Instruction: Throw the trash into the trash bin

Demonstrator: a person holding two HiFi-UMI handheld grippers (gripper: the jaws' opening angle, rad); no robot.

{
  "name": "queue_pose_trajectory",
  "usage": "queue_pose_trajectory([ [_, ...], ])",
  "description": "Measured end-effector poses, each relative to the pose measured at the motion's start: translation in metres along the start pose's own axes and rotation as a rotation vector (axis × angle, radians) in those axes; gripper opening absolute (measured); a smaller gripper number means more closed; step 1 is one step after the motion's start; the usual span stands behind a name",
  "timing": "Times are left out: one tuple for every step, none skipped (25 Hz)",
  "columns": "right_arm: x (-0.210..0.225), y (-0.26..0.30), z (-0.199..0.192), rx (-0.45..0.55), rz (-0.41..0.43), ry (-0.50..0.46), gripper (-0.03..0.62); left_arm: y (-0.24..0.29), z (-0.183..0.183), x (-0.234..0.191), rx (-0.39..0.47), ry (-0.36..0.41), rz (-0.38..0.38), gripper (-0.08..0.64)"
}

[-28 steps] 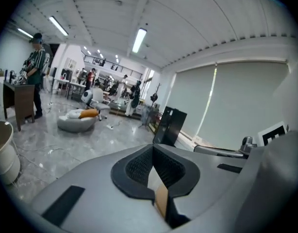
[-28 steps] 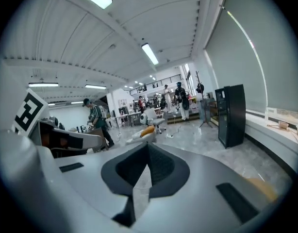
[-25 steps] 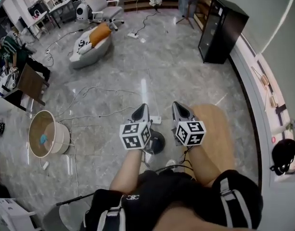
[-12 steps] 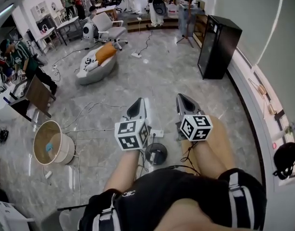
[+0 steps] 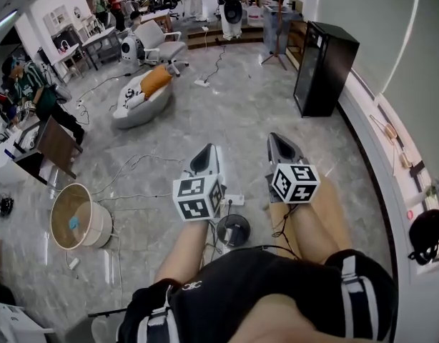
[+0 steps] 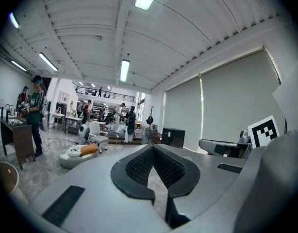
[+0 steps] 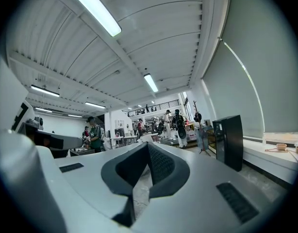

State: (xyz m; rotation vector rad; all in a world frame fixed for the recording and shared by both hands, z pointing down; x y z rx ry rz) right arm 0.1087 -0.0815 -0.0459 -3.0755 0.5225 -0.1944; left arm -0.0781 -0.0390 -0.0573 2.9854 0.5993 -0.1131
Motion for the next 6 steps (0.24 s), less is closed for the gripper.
queue_pose_trajectory([
  [0.0015, 0.0018, -0.0016, -0.005, -0.002, -0.001, 0.012, 0.0025, -0.0007, 0.0002, -0.005, 0.002, -0.002, 0.011],
  [0.0027, 0.0036, -0.0032, -0.01, -0.002, -0.001, 0.011, 0.0047, -0.0017, 0.0003, -0.008, -0.001, -0.006, 0.011],
  [0.0035, 0.0054, -0.0044, -0.014, 0.0, 0.0, 0.012, 0.0066, -0.0028, 0.0001, -0.011, -0.006, -0.01, 0.011],
  [0.0038, 0.0074, -0.005, -0.014, 0.005, 0.002, 0.012, 0.0084, -0.0039, -0.0003, -0.013, -0.011, -0.013, 0.011],
  [0.0037, 0.0094, -0.0053, -0.013, 0.012, 0.006, 0.012, 0.0103, -0.0048, -0.0011, -0.016, -0.015, -0.014, 0.011],
  [0.0036, 0.0115, -0.0053, -0.01, 0.021, 0.01, 0.011, 0.0123, -0.0056, -0.0019, -0.018, -0.019, -0.015, 0.011],
])
Point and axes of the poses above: the fingertips, and each gripper's own axes: y forward along the fingers, x to its right, z out of its top, the point moved 3 cm from there along -y, backward along the fingers, and after that the axes turned 6 degrees about -z, right-handed, at the moved point
